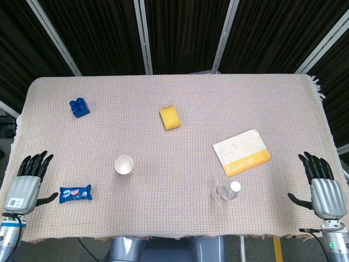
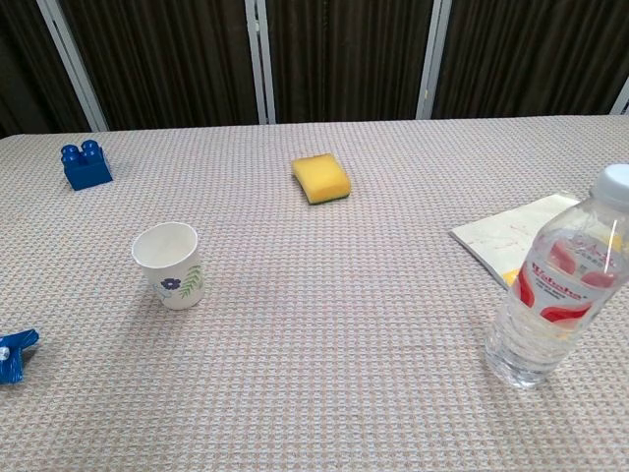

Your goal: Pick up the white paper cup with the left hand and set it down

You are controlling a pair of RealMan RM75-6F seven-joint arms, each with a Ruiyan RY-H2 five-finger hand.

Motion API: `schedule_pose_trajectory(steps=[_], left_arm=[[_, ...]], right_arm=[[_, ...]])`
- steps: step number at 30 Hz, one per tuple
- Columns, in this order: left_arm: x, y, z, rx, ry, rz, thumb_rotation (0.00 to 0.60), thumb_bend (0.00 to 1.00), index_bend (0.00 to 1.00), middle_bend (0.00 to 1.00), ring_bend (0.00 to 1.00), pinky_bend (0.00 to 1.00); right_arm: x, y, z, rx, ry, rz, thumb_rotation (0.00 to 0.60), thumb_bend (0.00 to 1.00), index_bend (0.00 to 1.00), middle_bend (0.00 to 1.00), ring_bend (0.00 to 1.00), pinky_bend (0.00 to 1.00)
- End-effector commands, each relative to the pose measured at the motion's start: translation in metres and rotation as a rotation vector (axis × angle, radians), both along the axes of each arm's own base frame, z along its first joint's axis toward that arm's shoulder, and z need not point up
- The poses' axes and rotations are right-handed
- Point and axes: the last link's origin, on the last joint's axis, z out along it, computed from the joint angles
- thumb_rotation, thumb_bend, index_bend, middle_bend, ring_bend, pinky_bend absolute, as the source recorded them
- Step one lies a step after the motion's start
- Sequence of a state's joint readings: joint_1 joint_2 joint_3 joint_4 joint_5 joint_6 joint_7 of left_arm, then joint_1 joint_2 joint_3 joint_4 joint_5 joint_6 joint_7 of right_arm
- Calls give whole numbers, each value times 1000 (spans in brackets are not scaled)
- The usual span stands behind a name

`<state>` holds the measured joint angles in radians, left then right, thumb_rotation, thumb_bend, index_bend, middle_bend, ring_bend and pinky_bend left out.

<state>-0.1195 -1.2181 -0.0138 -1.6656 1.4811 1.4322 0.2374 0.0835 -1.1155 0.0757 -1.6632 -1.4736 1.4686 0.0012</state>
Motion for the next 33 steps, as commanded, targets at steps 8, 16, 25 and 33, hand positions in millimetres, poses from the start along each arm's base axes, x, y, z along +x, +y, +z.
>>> schedule_pose_trajectory(steps=[8,16,25,33], left_arm=[[0,0,-5,-20,2,5,600,12,0,0,0,0],[5,3,-12,-43,-7,-9,600,15,0,0,0,0],[50,32,-17,-66,2,-127,600,20,55,0,0,0],[89,69,-48,-169,36,-147,600,19,107,0,0,0]], right_arm=[[0,1,1,0,-4,-1,600,59,0,0,0,0],[1,1,1,7,-6,-2,600,59,0,0,0,0],[1,3,4,5,-13,0,600,59,0,0,0,0],[0,3,6,5,-22,-4,600,60,0,0,0,0]])
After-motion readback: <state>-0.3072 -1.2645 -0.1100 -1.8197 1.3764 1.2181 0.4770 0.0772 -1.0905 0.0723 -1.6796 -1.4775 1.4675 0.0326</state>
